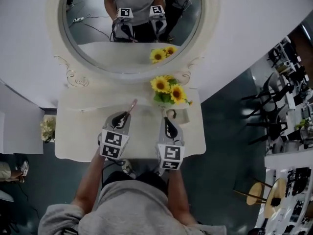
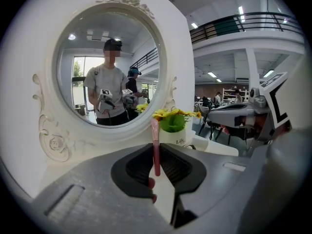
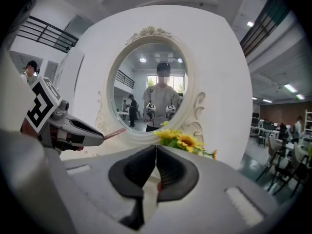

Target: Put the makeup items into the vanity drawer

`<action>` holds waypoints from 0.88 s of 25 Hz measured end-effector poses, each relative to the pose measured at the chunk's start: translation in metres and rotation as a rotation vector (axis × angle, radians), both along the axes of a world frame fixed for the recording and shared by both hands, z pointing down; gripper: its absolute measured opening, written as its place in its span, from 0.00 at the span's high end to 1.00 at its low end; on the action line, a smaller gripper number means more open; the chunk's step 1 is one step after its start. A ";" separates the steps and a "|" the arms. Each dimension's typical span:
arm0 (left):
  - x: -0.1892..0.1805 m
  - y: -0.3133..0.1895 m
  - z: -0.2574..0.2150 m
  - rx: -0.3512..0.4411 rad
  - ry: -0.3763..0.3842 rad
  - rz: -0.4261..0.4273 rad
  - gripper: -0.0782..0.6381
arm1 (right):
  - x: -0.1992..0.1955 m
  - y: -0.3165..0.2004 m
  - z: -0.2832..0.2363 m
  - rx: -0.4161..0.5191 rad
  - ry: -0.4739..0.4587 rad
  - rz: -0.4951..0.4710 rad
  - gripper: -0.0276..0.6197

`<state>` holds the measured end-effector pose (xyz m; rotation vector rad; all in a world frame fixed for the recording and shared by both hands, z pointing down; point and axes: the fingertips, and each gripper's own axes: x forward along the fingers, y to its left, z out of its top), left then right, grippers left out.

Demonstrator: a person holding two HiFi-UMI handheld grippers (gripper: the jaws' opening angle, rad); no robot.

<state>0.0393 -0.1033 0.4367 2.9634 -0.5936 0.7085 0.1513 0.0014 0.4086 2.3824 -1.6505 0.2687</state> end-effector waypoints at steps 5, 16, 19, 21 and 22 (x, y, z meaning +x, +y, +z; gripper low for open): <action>0.047 0.037 -0.002 0.003 0.002 0.111 0.82 | 0.036 0.040 0.001 -0.010 -0.001 0.089 0.95; 0.135 0.108 0.014 -0.029 -0.022 0.316 0.82 | 0.102 0.116 0.014 -0.043 -0.030 0.265 0.95; 0.151 0.120 0.027 -0.039 -0.040 0.359 0.82 | 0.114 0.134 0.026 -0.062 -0.046 0.312 0.95; 0.161 0.127 0.035 -0.043 -0.057 0.386 0.82 | 0.119 0.143 0.032 -0.067 -0.061 0.333 0.95; 0.166 0.130 0.040 -0.044 -0.066 0.399 0.82 | 0.122 0.147 0.035 -0.069 -0.068 0.342 0.95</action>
